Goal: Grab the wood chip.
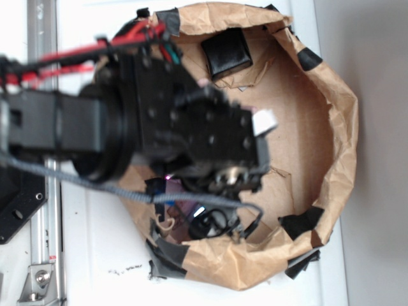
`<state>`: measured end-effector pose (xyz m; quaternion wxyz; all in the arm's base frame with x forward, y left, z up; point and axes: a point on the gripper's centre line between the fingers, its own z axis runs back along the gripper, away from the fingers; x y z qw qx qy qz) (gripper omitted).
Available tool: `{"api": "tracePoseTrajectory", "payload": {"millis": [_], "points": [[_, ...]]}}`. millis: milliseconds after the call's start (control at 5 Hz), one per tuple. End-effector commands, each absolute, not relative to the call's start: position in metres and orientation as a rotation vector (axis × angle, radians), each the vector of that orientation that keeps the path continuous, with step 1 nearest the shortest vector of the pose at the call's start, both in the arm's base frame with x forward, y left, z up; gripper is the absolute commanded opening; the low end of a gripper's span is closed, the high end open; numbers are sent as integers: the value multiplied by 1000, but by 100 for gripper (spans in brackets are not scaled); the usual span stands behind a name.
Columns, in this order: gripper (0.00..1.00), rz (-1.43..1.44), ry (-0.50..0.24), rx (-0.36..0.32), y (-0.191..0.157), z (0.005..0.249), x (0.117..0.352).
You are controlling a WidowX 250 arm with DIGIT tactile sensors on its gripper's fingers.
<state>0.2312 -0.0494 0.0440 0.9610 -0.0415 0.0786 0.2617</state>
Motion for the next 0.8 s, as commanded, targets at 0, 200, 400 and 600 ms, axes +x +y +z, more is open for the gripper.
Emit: {"api": "tracePoseTrajectory", "payload": {"millis": [0,200,400,600], "points": [[95,493,55,-100,-62,18,222],[0,535,30,-89,-55,21,213],[0,547,4,-81,-46,30,210],[0,539,-2,-87,-43,35,214]]}}
